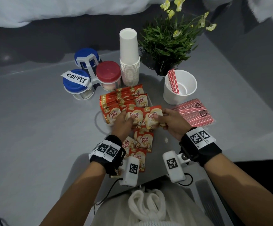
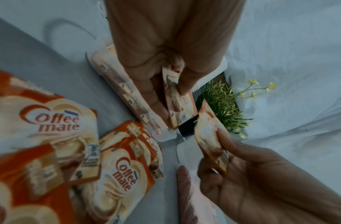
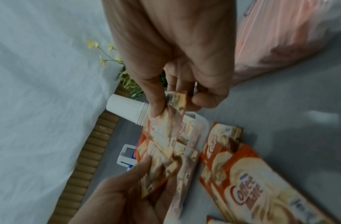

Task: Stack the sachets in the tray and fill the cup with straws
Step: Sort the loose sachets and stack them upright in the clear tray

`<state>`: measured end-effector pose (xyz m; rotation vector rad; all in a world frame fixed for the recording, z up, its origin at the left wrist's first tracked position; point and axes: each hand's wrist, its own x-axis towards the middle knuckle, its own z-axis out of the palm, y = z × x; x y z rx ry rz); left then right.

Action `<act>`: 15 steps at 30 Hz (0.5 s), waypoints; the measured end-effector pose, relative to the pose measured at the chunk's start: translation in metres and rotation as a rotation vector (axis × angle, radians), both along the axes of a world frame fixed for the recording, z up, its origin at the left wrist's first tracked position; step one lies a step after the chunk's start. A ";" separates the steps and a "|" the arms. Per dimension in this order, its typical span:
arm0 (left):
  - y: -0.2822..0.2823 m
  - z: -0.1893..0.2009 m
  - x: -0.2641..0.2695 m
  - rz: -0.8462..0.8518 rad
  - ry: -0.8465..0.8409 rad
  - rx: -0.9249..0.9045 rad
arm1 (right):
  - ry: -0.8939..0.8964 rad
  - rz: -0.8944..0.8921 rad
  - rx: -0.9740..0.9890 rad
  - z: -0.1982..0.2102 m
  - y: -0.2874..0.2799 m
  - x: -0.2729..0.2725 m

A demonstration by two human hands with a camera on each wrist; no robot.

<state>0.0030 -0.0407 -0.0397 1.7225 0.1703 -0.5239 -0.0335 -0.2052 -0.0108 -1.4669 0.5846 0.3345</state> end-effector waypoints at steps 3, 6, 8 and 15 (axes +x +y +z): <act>-0.005 0.004 -0.001 -0.004 0.011 -0.039 | 0.032 -0.084 0.184 0.001 0.011 0.005; -0.010 0.012 -0.002 -0.008 0.003 -0.060 | 0.040 -0.078 0.043 -0.001 0.019 0.009; -0.011 0.017 -0.004 -0.002 0.017 -0.083 | 0.012 -0.019 -0.176 -0.003 0.022 0.011; -0.011 0.011 -0.012 -0.058 -0.057 -0.014 | -0.067 0.177 -0.526 -0.007 0.037 0.012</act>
